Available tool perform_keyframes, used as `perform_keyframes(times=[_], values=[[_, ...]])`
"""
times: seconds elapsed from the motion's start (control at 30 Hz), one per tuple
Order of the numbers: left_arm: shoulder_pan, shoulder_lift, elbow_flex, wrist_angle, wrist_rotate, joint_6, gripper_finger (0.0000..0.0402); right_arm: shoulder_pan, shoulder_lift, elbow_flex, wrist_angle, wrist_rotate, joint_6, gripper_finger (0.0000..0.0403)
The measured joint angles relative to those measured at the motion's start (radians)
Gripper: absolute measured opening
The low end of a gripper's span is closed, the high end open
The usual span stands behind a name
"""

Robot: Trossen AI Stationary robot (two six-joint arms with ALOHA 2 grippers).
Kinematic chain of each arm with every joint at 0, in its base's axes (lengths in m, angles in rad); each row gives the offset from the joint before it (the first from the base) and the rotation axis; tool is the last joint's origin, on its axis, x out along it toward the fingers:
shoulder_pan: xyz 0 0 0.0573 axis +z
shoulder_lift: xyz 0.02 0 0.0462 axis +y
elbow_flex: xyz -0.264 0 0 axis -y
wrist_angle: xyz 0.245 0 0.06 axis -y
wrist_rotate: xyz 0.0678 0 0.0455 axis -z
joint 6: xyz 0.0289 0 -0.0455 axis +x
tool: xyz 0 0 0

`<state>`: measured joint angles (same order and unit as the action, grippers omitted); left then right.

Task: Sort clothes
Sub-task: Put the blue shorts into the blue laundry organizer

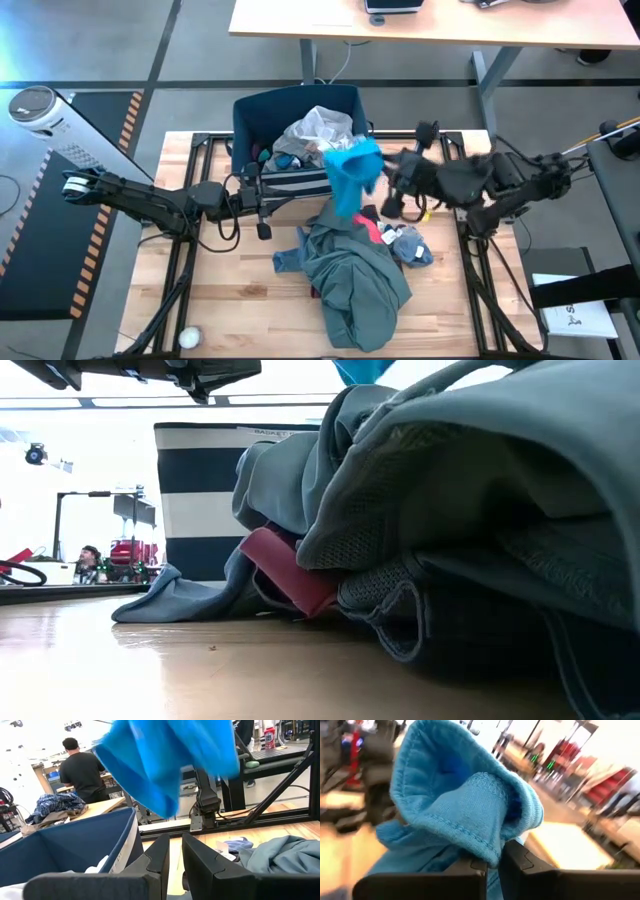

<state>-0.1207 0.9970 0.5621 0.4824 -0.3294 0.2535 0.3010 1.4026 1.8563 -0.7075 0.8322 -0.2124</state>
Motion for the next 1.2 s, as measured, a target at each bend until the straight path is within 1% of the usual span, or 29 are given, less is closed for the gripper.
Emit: perform_keyframes(times=[0.1,0.17,0.37,0.53,0.6,0.87,1.03,1.2], values=[[0.0,0.0,0.0,0.0,0.0,0.0,0.0039,-0.054,0.047,0.087,0.063,-0.005,-0.122,0.0003],[0.0,0.0,0.0,0.0,0.0,0.0,0.0039,-0.106,0.087,0.16,0.067,-0.047,-0.157,0.0003],[0.0,0.0,0.0,0.0,-0.001,0.0,0.0039,-0.297,0.229,0.344,0.024,-0.281,-0.167,0.0003],[0.0,0.0,0.0,0.001,-0.001,0.004,0.0039,-0.455,0.372,0.464,-0.023,-0.43,-0.156,0.0003],[0.0,0.0,0.0,0.0,-0.001,0.012,0.0039,-0.508,0.427,0.495,-0.043,-0.469,-0.147,0.0003],[0.0,0.0,0.0,0.0,-0.001,0.023,0.0039,-0.687,0.592,0.495,-0.16,-0.656,-0.059,0.0003],[0.0,0.0,0.0,0.005,-0.001,0.031,0.0039,-0.747,0.707,0.495,-0.203,-0.719,-0.023,0.0003],[0.0,0.0,0.0,0.005,-0.001,0.035,0.0039,-0.777,0.804,0.495,-0.252,-0.807,0.022,0.0003]])
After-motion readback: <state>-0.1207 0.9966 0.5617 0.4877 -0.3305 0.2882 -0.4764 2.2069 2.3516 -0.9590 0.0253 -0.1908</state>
